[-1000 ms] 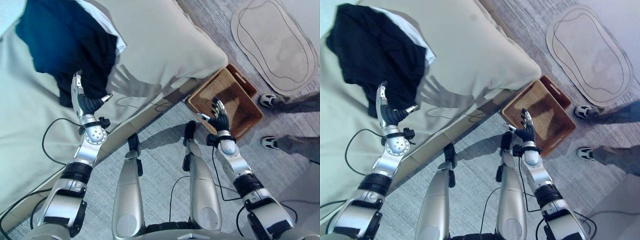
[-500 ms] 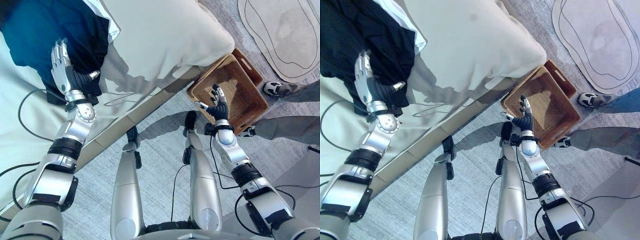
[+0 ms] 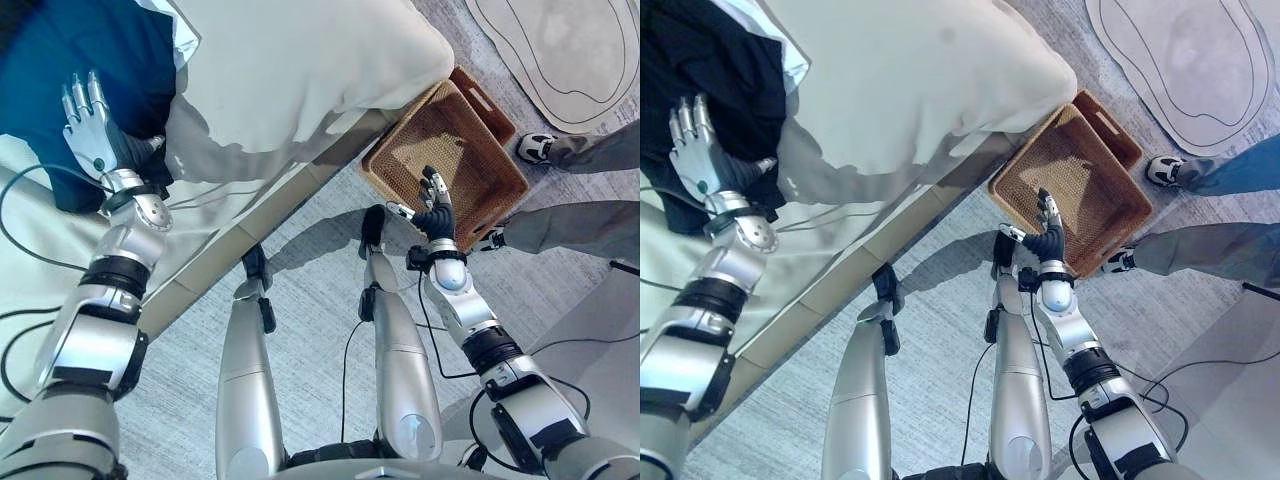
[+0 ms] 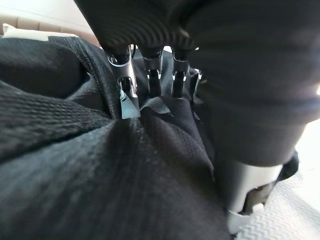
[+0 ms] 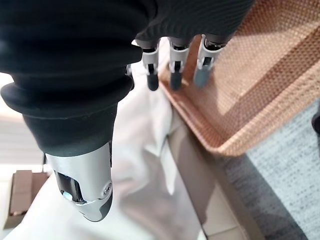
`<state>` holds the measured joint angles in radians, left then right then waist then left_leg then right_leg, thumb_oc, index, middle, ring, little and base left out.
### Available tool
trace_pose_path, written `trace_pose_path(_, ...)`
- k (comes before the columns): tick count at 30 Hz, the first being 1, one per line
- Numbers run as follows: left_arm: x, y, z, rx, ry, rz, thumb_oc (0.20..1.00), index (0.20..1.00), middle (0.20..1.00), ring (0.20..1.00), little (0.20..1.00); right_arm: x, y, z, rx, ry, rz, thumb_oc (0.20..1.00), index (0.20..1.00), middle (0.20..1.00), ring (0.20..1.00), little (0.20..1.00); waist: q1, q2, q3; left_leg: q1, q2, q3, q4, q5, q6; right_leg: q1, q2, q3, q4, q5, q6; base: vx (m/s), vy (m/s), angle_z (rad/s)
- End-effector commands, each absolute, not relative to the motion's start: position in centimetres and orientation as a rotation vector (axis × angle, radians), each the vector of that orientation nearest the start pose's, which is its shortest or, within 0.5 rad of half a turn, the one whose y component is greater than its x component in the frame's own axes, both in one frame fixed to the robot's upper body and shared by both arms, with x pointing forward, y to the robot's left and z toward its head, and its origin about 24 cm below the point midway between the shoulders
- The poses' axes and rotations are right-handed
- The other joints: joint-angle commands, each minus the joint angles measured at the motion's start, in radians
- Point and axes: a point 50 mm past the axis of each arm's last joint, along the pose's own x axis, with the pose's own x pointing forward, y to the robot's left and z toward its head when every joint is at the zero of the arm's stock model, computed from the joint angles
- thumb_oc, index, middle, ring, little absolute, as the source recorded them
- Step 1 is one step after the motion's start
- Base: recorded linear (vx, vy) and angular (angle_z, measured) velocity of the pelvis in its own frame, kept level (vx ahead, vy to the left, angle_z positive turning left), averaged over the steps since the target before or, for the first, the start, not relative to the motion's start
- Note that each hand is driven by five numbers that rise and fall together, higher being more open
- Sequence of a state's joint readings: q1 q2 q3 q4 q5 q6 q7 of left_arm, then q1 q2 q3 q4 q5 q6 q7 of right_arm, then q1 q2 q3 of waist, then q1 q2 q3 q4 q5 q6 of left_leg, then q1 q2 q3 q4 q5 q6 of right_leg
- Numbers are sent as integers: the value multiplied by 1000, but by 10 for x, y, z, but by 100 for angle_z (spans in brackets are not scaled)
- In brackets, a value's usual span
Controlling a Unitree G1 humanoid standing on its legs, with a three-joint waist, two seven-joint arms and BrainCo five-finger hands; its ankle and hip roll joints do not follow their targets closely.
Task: Pick up clothes into the bucket
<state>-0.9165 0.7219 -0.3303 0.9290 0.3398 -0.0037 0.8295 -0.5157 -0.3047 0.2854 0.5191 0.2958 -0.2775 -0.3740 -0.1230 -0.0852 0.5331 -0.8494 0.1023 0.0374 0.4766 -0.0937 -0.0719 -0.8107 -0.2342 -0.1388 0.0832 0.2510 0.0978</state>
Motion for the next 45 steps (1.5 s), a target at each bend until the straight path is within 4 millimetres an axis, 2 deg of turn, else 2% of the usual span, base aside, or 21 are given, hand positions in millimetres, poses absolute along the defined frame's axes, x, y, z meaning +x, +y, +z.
trace_pose_path(1, 366, 320, 215, 1195, -296, 862, 445, 445, 445, 445, 445, 338, -173, 109, -92, -323, -135, 1000, 1000, 1000, 1000, 1000, 9, -6, -13, -51, -13, -13, -39, 75, -1, 41, -121, 38, 164, -101, 130, 0, 0, 0)
trace_pose_path(2, 367, 319, 214, 1189, -283, 854, 200, 200, 200, 200, 200, 339, -171, 108, -93, -319, -130, 1000, 1000, 1000, 1000, 1000, 7, -7, -13, -54, -13, -13, -38, 76, -1, 40, -121, 38, 163, -99, 130, 0, 0, 0)
trace_pose_path(6, 370, 318, 214, 1172, -254, 835, 200, 200, 200, 200, 200, 339, -168, 108, -97, -316, -107, 1000, 1000, 1000, 1000, 1000, 4, -8, -15, -53, -13, -10, -39, 79, -3, 39, -121, 39, 159, -95, 129, -1, 7, 3)
trace_pose_path(12, 368, 319, 201, 1149, -227, 810, 200, 200, 200, 200, 200, 338, -168, 104, -107, -305, -97, 1000, 1000, 1000, 1000, 1000, 7, -6, -31, -39, -13, -10, -52, 81, -7, 52, -120, 36, 145, -96, 127, 2, -4, -5)
trace_pose_path(16, 362, 318, 176, 1114, -200, 771, 200, 200, 200, 200, 200, 335, -170, 95, -120, -270, -101, 1000, 1000, 1000, 1000, 1000, 19, -1, -45, 22, -10, -3, -82, 90, -14, 108, -117, 27, 122, -90, 128, 10, -25, 0)
trace_pose_path(19, 359, 313, 167, 1100, -205, 748, 200, 200, 200, 200, 200, 333, -171, 91, -124, -257, -104, 1000, 1000, 1000, 1000, 1000, 24, 1, -53, 55, -9, -4, -99, 93, -16, 137, -114, 21, 109, -90, 128, 24, -37, -7)
trace_pose_path(21, 352, 304, 151, 1060, -231, 704, 200, 200, 200, 200, 200, 330, -176, 87, -134, -239, -114, 1000, 1000, 1000, 1000, 1000, 38, 8, -67, 116, -11, -6, -127, 94, -19, 196, -112, 13, 90, -90, 126, 39, -48, 0)
trace_pose_path(22, 352, 304, 151, 1060, -230, 704, 200, 200, 200, 200, 200, 330, -176, 87, -134, -239, -114, 1000, 1000, 1000, 1000, 1000, 38, 8, -67, 116, -11, -6, -127, 94, -19, 197, -112, 12, 90, -90, 126, 47, -63, 3)
trace_pose_path(23, 346, 290, 143, 1016, -275, 656, 200, 200, 200, 200, 200, 328, -181, 82, -138, -219, -133, 1000, 1000, 1000, 1000, 1000, 53, 12, -79, 164, -10, -7, -152, 95, -22, 245, -110, 1, 70, -89, 127, 46, -64, 1)
trace_pose_path(25, 343, 286, 136, 998, -275, 634, 200, 200, 200, 200, 200, 327, -183, 80, -142, -209, -137, 1000, 1000, 1000, 1000, 1000, 56, 14, -81, 190, -7, -6, -166, 97, -23, 275, -108, -2, 54, -88, 126, 51, -63, 0)
trace_pose_path(26, 338, 270, 129, 947, -314, 578, 200, 200, 200, 200, 200, 325, -187, 76, -151, -192, -143, 1000, 1000, 1000, 1000, 1000, 67, 16, -95, 239, -5, -9, -197, 102, -27, 322, -102, -11, 29, -86, 125, 49, -67, 0)
trace_pose_path(27, 335, 266, 123, 929, -309, 556, 200, 200, 200, 200, 200, 324, -189, 74, -157, -183, -145, 1000, 1000, 1000, 1000, 1000, 69, 15, -103, 259, -6, -10, -216, 114, -28, 343, -102, -14, 15, -79, 124, 74, -100, -2)
trace_pose_path(33, 319, 228, 116, 785, -399, 362, 200, 200, 200, 200, 200, 316, -200, 57, -197, -110, -157, 1000, 1000, 1000, 1000, 1000, 99, 24, -151, 387, 3, -23, -304, 138, -41, 463, -84, -47, -39, -79, 121, 50, -82, 6)
trace_pose_path(36, 315, 218, 118, 745, -427, 307, 200, 200, 200, 200, 200, 314, -201, 51, -196, -83, -155, 1000, 1000, 1000, 1000, 1000, 106, 29, -166, 431, 8, -26, -337, 150, -46, 501, -77, -56, -55, -82, 118, 59, -71, 4)
trace_pose_path(38, 310, 199, 126, 699, -495, 206, 200, 200, 200, 200, 200, 311, -200, 42, -194, -49, -148, 1000, 1000, 1000, 1000, 1000, 115, 36, -192, 478, 19, -31, -379, 167, -54, 542, -69, -70, -66, -92, 116, 49, -81, 7)
trace_pose_path(41, 306, 184, 136, 625, -548, 122, 200, 200, 200, 200, 200, 310, -197, 36, -199, -20, -127, 1000, 1000, 1000, 1000, 1000, 122, 47, -210, 523, 31, -39, -425, 190, -63, 578, -60, -88, -72, -105, 112, 29, -71, 12)
trace_pose_path(45, 303, 171, 141, 529, -576, 64, 200, 200, 200, 200, 200, 306, -192, 26, -206, 19, -100, 1000, 1000, 1000, 1000, 1000, 126, 55, -237, 562, 43, -47, -453, 200, -68, 612, -48, -101, -80, -118, 107, 39, -55, 18)
